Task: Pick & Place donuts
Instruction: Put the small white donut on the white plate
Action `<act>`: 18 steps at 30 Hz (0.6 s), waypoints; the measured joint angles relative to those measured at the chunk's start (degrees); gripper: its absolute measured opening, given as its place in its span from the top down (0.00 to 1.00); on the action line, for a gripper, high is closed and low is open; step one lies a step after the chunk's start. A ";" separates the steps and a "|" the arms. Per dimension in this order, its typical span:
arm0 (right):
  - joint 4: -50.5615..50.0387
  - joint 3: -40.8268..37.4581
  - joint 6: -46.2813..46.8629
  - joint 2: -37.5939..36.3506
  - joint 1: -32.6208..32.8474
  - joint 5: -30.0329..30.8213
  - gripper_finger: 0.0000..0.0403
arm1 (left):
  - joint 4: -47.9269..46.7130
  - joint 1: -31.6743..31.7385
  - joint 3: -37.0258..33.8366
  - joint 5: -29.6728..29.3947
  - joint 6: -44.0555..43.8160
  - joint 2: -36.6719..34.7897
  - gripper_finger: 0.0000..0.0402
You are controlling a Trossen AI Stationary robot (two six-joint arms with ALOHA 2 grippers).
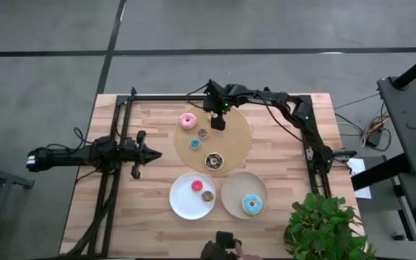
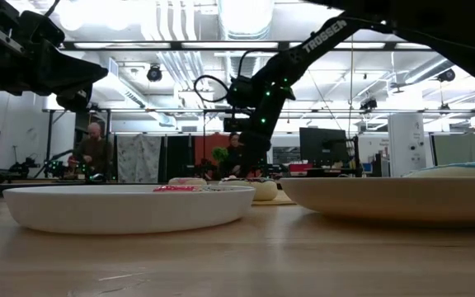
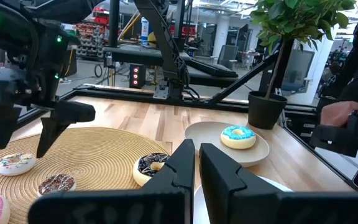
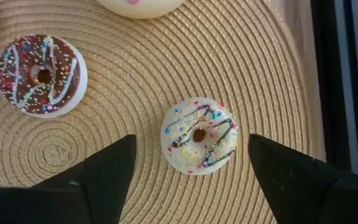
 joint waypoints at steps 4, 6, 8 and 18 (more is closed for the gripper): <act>0.26 0.00 0.02 0.48 -0.07 0.26 0.24 | 0.00 0.02 0.00 0.00 0.00 0.00 1.00; 0.29 0.02 -0.05 0.63 -0.09 0.63 0.24 | 0.00 0.02 0.00 -0.02 0.00 0.00 1.00; 0.58 0.04 -0.31 0.91 -0.11 1.54 0.24 | 0.00 0.01 0.02 -0.02 0.00 0.01 1.00; 0.85 0.07 -0.41 1.07 -0.11 1.61 0.23 | 0.00 0.02 0.01 -0.02 -0.01 0.02 1.00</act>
